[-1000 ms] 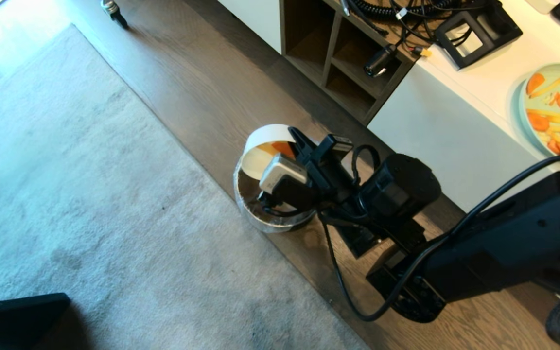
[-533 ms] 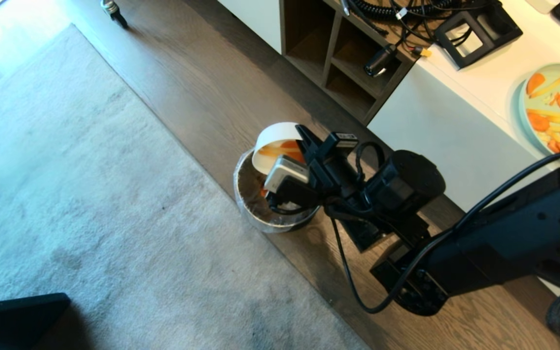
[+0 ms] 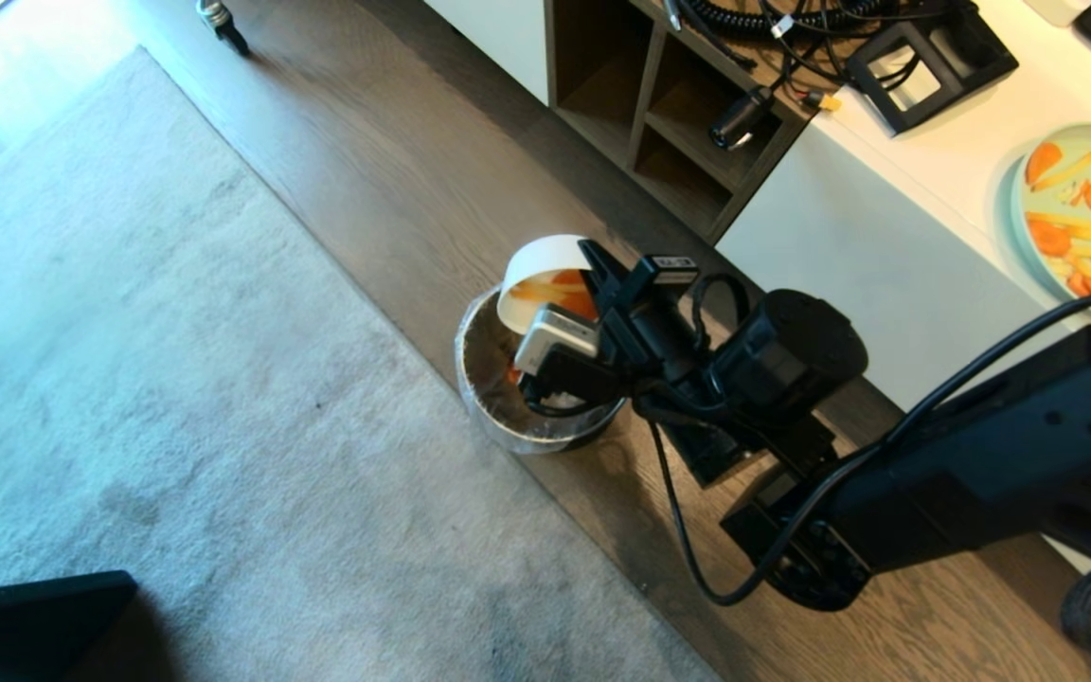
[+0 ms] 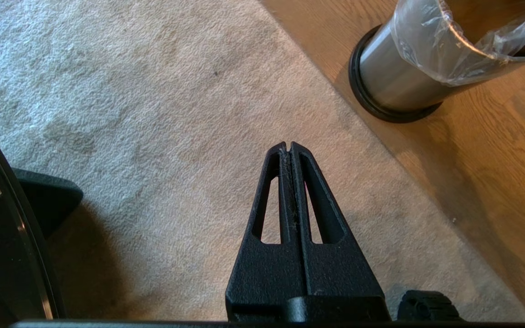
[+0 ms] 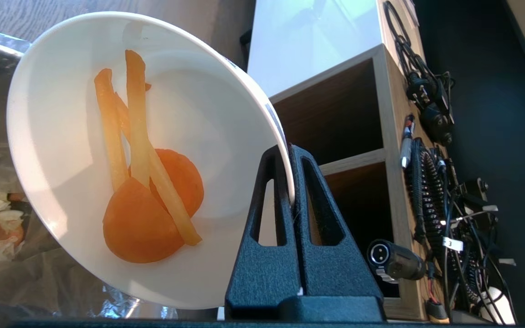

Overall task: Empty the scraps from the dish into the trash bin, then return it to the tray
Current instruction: Pour the leftover food from the bowl into the trash can

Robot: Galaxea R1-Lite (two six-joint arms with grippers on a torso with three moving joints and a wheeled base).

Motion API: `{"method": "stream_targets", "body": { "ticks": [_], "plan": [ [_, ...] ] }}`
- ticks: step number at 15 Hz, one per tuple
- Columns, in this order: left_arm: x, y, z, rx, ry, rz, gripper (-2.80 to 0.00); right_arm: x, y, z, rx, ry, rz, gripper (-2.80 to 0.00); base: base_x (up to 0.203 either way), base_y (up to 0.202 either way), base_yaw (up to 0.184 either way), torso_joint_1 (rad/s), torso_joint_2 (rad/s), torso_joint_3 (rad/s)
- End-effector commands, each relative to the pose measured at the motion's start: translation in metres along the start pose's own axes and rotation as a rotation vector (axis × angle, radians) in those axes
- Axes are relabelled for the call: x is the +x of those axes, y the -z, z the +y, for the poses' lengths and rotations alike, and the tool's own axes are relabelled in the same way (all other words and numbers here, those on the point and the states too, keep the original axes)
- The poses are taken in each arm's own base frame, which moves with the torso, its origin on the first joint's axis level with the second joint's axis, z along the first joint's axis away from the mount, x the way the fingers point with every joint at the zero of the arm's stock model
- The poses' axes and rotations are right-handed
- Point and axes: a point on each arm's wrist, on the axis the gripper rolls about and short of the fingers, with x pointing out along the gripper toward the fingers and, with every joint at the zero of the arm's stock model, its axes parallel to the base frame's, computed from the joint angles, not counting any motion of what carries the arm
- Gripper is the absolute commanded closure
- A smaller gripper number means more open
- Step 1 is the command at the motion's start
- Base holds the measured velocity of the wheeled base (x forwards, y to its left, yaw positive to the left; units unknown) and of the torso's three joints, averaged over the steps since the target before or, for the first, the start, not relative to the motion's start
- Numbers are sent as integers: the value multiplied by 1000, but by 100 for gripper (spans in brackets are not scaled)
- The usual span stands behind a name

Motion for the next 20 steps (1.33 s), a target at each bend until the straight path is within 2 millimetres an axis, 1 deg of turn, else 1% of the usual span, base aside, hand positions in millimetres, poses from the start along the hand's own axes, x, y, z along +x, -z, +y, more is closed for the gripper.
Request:
{"method": "stream_targets", "body": {
  "ticks": [1,3,10,13,16,18,20],
  "plan": [
    [0,0,0,-1,-1,-2,0,1,-2,-15,10,69,-10,0,0,0,0,0,0,0],
    [0,0,0,-1,-1,0,0,2,-4,-26,17,96,-14,0,0,0,0,0,0,0],
    [0,0,0,-1,-1,0,0,11,-13,-51,44,188,-46,0,0,0,0,0,0,0],
    [0,0,0,-1,-1,-2,0,11,-20,-55,75,188,-151,0,0,0,0,0,0,0],
    [0,0,0,-1,-1,-1,0,8,-26,-62,84,198,-167,0,0,0,0,0,0,0],
    [0,0,0,-1,-1,-1,0,5,-28,-62,86,193,-180,0,0,0,0,0,0,0],
    [0,0,0,-1,-1,0,0,3,-32,-61,84,178,-237,0,0,0,0,0,0,0]
  ]
}}
